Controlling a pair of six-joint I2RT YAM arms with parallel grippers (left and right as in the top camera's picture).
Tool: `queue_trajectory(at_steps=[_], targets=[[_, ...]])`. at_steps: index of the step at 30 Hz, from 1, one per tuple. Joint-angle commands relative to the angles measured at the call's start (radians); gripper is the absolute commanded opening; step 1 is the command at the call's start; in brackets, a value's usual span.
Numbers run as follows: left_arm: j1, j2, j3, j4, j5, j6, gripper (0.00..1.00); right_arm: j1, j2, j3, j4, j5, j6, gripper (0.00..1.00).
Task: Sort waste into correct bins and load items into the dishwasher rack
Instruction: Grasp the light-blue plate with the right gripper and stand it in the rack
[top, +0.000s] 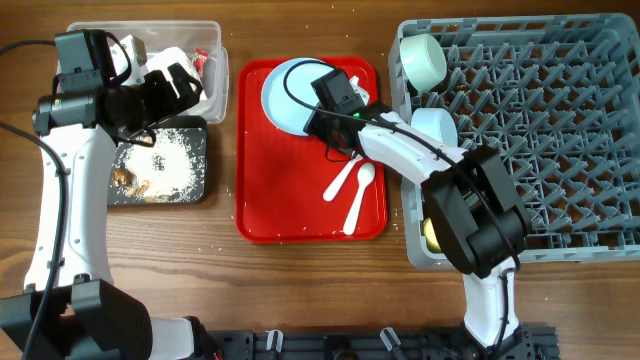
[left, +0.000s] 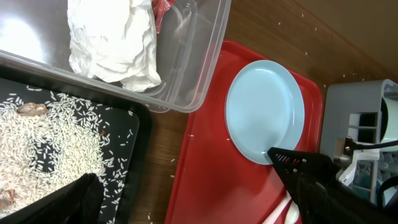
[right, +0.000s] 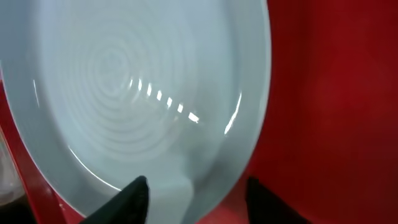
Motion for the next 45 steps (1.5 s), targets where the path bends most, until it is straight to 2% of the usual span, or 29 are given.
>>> queue_trajectory(at_steps=[1,3,5,10,13,16,18,21,25,29,31,33,35,40,45], targets=[[0.005,0.005,0.006,0.003,-0.001,0.005,1.0,-0.004,0.065,-0.002,0.016,-0.013,0.022,0.35],[0.005,0.005,0.006,0.003,-0.001,0.005,1.0,-0.004,0.065,0.001,0.002,-0.056,0.009,0.13],[0.005,0.005,0.006,0.002,-0.001,0.005,1.0,-0.004,0.065,0.004,-0.016,-0.1,-0.021,0.05],[0.005,0.005,0.006,0.003,-0.001,0.005,1.0,-0.005,0.061,0.038,-0.094,-0.166,-0.058,0.04],[0.005,0.005,0.006,0.003,-0.001,0.005,1.0,-0.032,0.006,0.064,-0.111,-0.203,-0.196,0.04],[0.005,0.005,0.006,0.002,-0.001,0.005,1.0,-0.103,-0.183,0.065,-0.132,-0.18,-0.435,0.04],[0.005,0.005,0.006,0.002,-0.001,0.005,1.0,-0.15,-0.323,0.065,-0.197,-0.05,-0.547,0.04],[0.005,0.005,0.006,0.002,-0.001,0.005,1.0,-0.234,-0.538,0.065,-0.348,0.305,-0.566,0.04],[0.005,0.005,0.006,0.003,-0.001,0.005,1.0,-0.287,-0.657,0.064,-0.452,0.667,-0.769,0.04],[0.005,0.005,0.006,0.003,-0.001,0.005,1.0,-0.295,-0.642,0.037,-0.475,1.035,-0.841,0.04],[0.005,0.005,0.006,0.003,-0.001,0.005,1.0,-0.295,-0.611,0.024,-0.442,1.111,-0.934,0.04],[0.005,0.005,0.006,0.002,-0.001,0.005,1.0,-0.295,-0.558,0.024,-0.404,1.153,-1.034,0.04],[0.005,0.005,0.006,0.003,-0.001,0.005,1.0,-0.295,-0.52,0.024,-0.385,1.172,-1.056,0.04],[0.005,0.005,0.006,0.003,-0.001,0.005,1.0,-0.31,-0.373,0.024,-0.358,1.177,-1.062,0.04],[0.005,0.005,0.006,0.003,-0.001,0.005,1.0,-0.32,-0.299,0.024,-0.346,1.126,-1.059,0.04]])
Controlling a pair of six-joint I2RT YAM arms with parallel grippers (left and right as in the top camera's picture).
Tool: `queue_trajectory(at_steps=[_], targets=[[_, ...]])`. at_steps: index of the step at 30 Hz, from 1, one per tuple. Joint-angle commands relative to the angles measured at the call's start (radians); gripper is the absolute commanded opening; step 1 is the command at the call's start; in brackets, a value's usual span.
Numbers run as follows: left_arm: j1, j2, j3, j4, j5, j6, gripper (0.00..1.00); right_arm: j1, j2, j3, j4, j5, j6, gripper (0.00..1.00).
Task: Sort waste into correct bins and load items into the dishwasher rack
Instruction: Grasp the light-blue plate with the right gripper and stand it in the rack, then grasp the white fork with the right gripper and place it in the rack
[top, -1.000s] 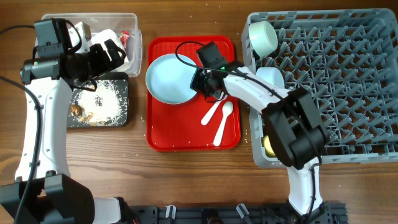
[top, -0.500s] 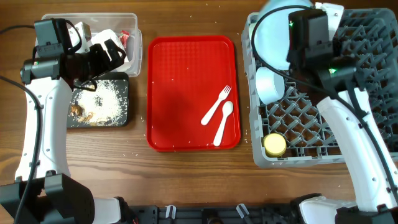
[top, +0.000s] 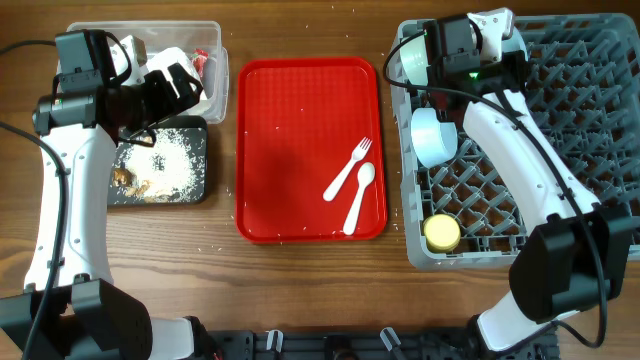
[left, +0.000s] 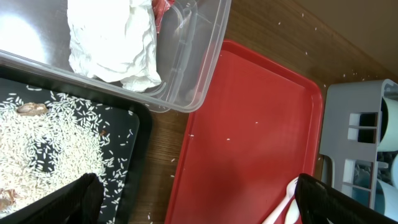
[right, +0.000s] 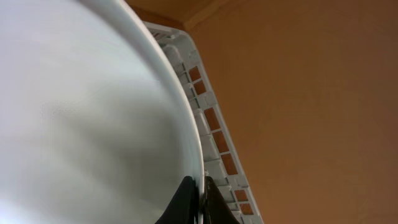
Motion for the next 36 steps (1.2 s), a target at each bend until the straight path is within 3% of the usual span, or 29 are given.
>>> queue_trajectory(at_steps=[1,9,15,27,28,29,31,32,36], targets=[[0.005,0.004,0.006,0.003,-0.001,0.005,1.0,-0.003,0.047,-0.009,0.004,-0.044,-0.01,0.04],[0.005,0.004,0.006,0.003,-0.001,0.005,1.0,-0.028,-0.009,-0.008,0.126,-0.063,-0.024,0.04],[0.005,0.004,0.006,0.003,-0.001,0.005,1.0,-0.076,-0.069,-0.008,0.207,-0.064,-0.172,0.04],[0.005,0.004,0.006,0.003,-0.001,0.005,1.0,-0.085,-0.05,-0.009,0.163,-0.3,-0.227,0.05],[0.005,0.004,0.006,0.003,-0.001,0.005,1.0,-0.085,-0.05,-0.009,0.161,-0.322,-0.219,0.08],[0.005,0.004,0.006,0.003,-0.001,0.005,1.0,-0.085,-0.05,-0.009,0.162,-0.356,-0.219,0.24],[0.005,0.004,0.006,0.003,-0.001,0.005,1.0,-0.085,-0.05,-0.009,0.162,-0.433,-0.219,0.83],[0.005,0.004,0.006,0.003,-0.001,0.005,1.0,-0.085,-0.05,-0.008,0.163,-0.462,-0.204,1.0],[0.005,0.004,0.006,0.003,-0.001,0.005,1.0,-0.084,-0.081,-0.008,0.146,-0.602,-0.08,0.99]])
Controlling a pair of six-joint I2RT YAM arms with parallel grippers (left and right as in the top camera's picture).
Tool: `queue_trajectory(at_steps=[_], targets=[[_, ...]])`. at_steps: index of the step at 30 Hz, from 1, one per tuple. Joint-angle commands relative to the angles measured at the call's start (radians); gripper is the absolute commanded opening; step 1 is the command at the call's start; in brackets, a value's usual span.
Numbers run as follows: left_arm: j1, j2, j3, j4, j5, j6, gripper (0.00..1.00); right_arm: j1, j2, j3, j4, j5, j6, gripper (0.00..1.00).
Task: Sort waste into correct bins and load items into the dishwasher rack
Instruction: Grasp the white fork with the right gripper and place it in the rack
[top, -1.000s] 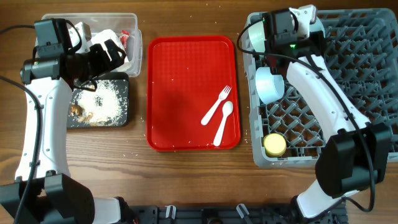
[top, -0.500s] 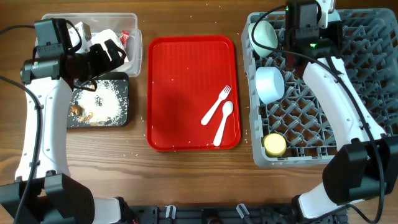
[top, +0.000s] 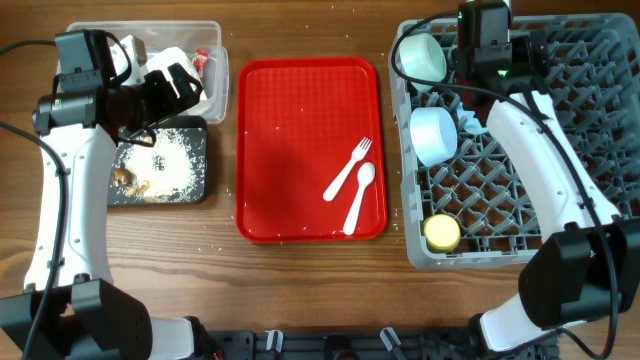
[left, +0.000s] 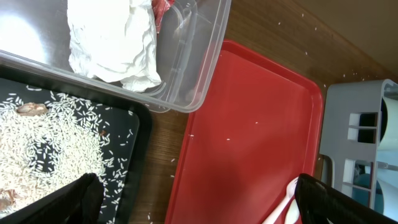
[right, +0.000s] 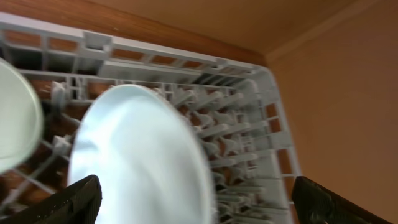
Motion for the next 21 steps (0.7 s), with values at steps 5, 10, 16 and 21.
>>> queue_trajectory(at_steps=[5,10,16,21], targets=[[0.005,0.004,0.006,0.002,-0.002,0.005,1.0,0.004,-0.221,-0.003,-0.039,-0.919,0.226,1.0],[0.005,0.004,0.006,0.003,-0.002,0.005,1.0,0.061,-0.235,-0.005,0.019,-1.262,0.416,0.93],[0.005,0.004,0.006,0.003,-0.002,0.005,1.0,0.314,-0.019,-0.006,-0.198,-0.719,0.963,0.78],[0.005,0.004,0.006,0.003,-0.002,0.005,1.0,0.415,0.152,-0.006,-0.256,-0.716,1.233,0.75]])
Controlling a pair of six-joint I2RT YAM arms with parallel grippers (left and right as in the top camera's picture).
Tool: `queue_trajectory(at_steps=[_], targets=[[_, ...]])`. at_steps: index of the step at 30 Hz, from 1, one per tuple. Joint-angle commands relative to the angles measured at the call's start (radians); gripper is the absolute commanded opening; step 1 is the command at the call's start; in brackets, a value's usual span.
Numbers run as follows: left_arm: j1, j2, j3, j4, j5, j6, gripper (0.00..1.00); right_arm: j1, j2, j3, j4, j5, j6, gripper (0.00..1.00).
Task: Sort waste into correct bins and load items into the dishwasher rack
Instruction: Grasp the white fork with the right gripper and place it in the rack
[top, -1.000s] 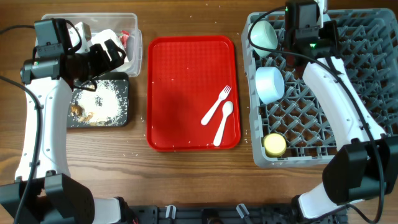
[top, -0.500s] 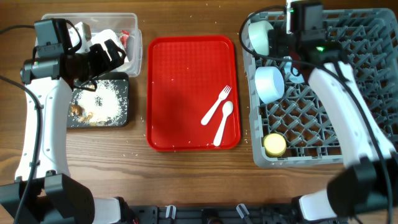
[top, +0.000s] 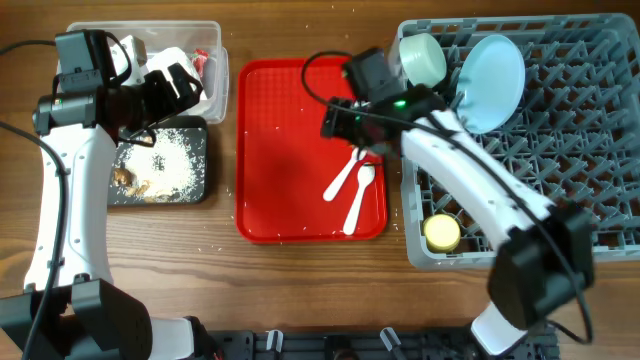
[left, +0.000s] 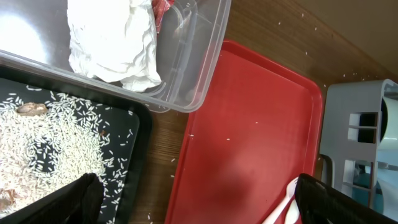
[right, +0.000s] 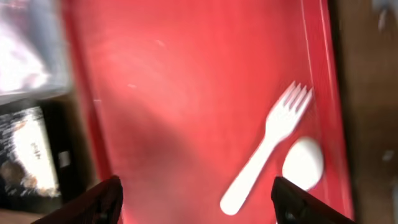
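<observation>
A white fork (top: 348, 168) and white spoon (top: 358, 198) lie on the right side of the red tray (top: 290, 150). My right gripper (top: 337, 122) hangs open and empty over the tray, just above and left of them. In the right wrist view the fork (right: 266, 148) and spoon (right: 303, 163) sit ahead of that gripper (right: 196, 199). A light blue plate (top: 492, 68) stands on edge in the grey rack (top: 560, 200). My left gripper (top: 185, 85) is open and empty over the bins at the left; in its own view it (left: 196, 193) holds nothing.
A clear bin (top: 215, 40) holds crumpled white paper (left: 112, 37). Below it is a black tray of rice (top: 160, 165). A pale bowl (top: 422, 58) and a yellow item (top: 441, 233) sit in the rack. Rice grains are scattered on the wooden table.
My right gripper has moved from over the rack's back left corner to over the red tray, beside the fork and spoon. It is still open. The plate stays in the rack. The left arm is unmoved.
First my right gripper was at the rim of the blue plate on the red tray. Then it held the plate at the rack's back corner and the tray had only fork and spoon. Then it was open over the rack. Now it is over the tray.
</observation>
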Motion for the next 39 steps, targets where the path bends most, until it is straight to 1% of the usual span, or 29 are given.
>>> queue_trajectory(at_steps=[1,3,4,6,9,13,17,19,24,25,26,28,31,33,36,38,39], targets=[[0.005,0.004,0.006,0.003,-0.002,0.005,1.0,0.05,0.104,-0.004,-0.017,0.065,0.25,0.75],[0.005,0.004,0.006,0.003,-0.002,0.005,1.0,0.062,0.151,-0.004,-0.018,0.065,0.29,0.75],[0.005,0.004,0.006,0.003,-0.002,0.005,1.0,0.061,0.174,-0.004,-0.024,0.066,0.303,0.73],[0.005,0.004,0.006,0.003,-0.002,0.005,1.0,0.058,0.201,-0.004,-0.052,0.097,0.337,0.68],[0.005,0.004,0.006,0.003,-0.002,0.005,1.0,0.057,0.208,-0.004,-0.085,0.167,0.367,0.66],[0.005,0.004,0.006,0.003,-0.002,0.005,1.0,0.06,0.21,-0.014,-0.086,0.203,0.365,0.66],[0.005,0.004,0.006,0.003,-0.002,0.005,1.0,0.066,0.237,-0.03,-0.035,0.193,0.365,0.65],[0.005,0.004,0.006,0.003,-0.002,0.005,1.0,0.075,0.265,-0.03,-0.005,0.172,0.362,0.61],[0.005,0.004,0.006,0.003,-0.002,0.005,1.0,0.079,0.305,-0.03,0.059,0.13,0.312,0.57],[0.005,0.004,0.006,0.002,-0.002,0.005,1.0,0.079,0.309,-0.03,0.061,0.13,0.312,0.54],[0.005,0.004,0.006,0.003,-0.002,0.005,1.0,0.082,0.316,-0.03,0.061,0.125,0.312,0.3],[0.005,0.004,0.006,0.003,-0.002,0.005,1.0,0.081,0.32,-0.03,0.066,0.111,0.307,0.05],[0.005,0.004,0.006,0.003,-0.002,0.005,1.0,0.086,0.32,-0.03,0.085,0.106,0.277,0.04],[0.005,0.004,0.006,0.003,-0.002,0.005,1.0,0.086,0.32,-0.03,0.1,0.071,0.228,0.04],[0.005,0.004,0.006,0.003,-0.002,0.005,1.0,0.086,0.319,-0.024,0.154,-0.031,0.055,0.04],[0.005,0.004,0.006,0.002,-0.002,0.005,1.0,0.079,0.317,0.009,0.204,-0.2,-0.191,0.04],[0.005,0.004,0.006,0.003,-0.002,0.005,1.0,0.065,0.309,0.035,0.198,-0.265,-0.286,0.04]])
